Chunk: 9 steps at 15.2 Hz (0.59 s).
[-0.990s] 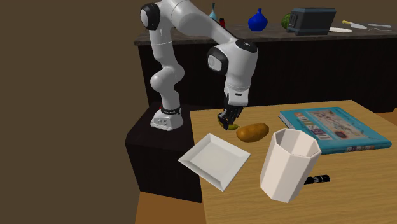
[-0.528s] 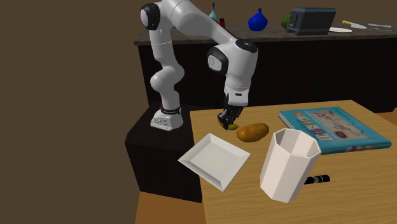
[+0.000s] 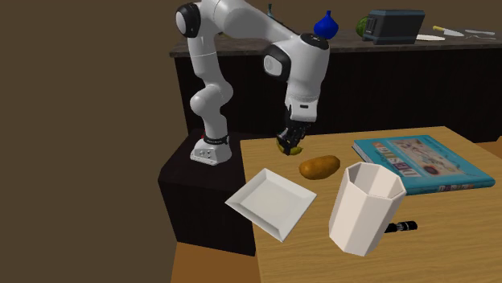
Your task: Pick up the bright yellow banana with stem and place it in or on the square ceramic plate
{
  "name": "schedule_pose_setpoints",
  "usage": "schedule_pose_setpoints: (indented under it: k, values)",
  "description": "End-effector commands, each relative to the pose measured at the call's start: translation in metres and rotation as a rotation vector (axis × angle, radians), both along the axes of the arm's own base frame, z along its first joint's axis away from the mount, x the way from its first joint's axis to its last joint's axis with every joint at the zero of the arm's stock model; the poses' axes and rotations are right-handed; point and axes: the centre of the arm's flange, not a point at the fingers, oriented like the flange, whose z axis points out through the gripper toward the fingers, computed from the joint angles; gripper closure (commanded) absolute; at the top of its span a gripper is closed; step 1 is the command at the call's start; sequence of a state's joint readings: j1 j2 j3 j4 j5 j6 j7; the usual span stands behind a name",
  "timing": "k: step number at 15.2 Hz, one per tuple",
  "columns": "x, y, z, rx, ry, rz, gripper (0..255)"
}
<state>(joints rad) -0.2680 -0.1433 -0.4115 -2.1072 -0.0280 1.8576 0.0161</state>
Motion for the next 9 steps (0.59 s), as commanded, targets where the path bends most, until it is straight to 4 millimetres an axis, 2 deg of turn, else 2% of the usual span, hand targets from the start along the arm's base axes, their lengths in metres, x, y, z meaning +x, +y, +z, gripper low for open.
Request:
schedule_pose_setpoints:
  k: [1, 9]
  values:
    - [-0.002, 0.000, 0.010, 0.000, 0.000, 0.000, 255]
    - [-0.002, 0.000, 0.052, 0.000, 0.000, 0.000, 255]
